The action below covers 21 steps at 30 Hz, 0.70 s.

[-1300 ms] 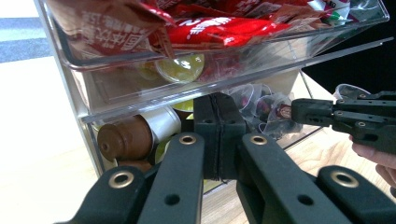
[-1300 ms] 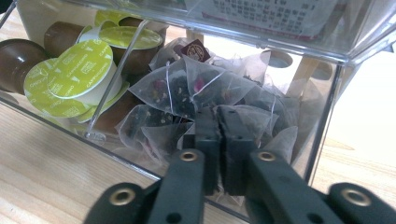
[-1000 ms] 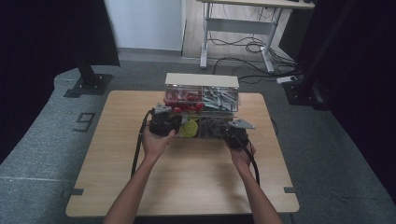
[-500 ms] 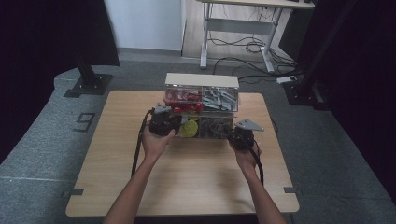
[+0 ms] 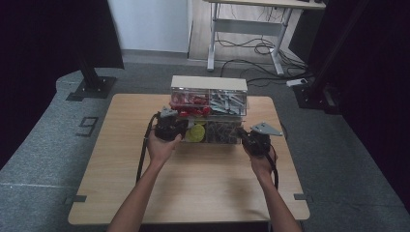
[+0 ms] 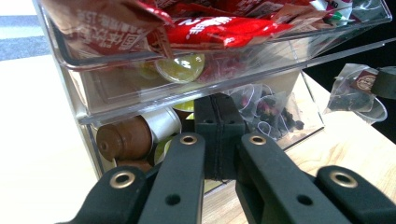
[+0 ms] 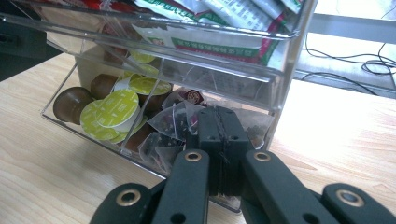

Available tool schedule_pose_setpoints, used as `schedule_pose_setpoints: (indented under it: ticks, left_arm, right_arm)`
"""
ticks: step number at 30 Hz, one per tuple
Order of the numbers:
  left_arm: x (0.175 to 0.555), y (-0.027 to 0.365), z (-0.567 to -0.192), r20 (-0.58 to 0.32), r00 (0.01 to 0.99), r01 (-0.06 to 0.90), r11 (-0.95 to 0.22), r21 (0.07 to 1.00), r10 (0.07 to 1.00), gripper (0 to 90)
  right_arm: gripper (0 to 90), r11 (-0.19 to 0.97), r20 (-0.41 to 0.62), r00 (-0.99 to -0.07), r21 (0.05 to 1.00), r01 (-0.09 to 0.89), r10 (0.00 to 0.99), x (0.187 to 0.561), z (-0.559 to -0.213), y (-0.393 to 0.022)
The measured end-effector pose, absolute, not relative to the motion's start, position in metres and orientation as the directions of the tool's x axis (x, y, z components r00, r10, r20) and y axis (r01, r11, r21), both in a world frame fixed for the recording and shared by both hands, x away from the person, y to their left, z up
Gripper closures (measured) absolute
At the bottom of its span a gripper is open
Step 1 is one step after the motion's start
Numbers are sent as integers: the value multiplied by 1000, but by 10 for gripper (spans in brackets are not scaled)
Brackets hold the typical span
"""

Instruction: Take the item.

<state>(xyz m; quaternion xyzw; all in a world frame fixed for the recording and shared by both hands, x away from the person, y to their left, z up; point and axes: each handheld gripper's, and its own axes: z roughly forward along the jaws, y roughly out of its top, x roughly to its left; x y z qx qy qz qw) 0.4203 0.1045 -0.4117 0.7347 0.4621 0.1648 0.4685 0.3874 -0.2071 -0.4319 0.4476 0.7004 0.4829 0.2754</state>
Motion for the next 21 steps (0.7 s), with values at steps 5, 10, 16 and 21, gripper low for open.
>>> schedule_pose_setpoints:
  ticks: [5,10,16,21]
  left_arm:
    - [421,105,-411,-190,518,526,-135,840,834,900]
    - [420,105,-411,-194,517,529,-133,838,834,900]
    - [420,106,-412,-196,516,530,-132,837,834,900]
    - [420,106,-412,-198,517,530,-130,838,833,900]
  right_arm:
    - [892,133,43,-443,924,358,896,385,-429,-213]
    - [892,129,42,-433,924,359,900,384,-427,-221]
    - [892,125,42,-419,924,362,907,384,-426,-229]
    - [892,120,41,-406,923,365,913,384,-426,-236]
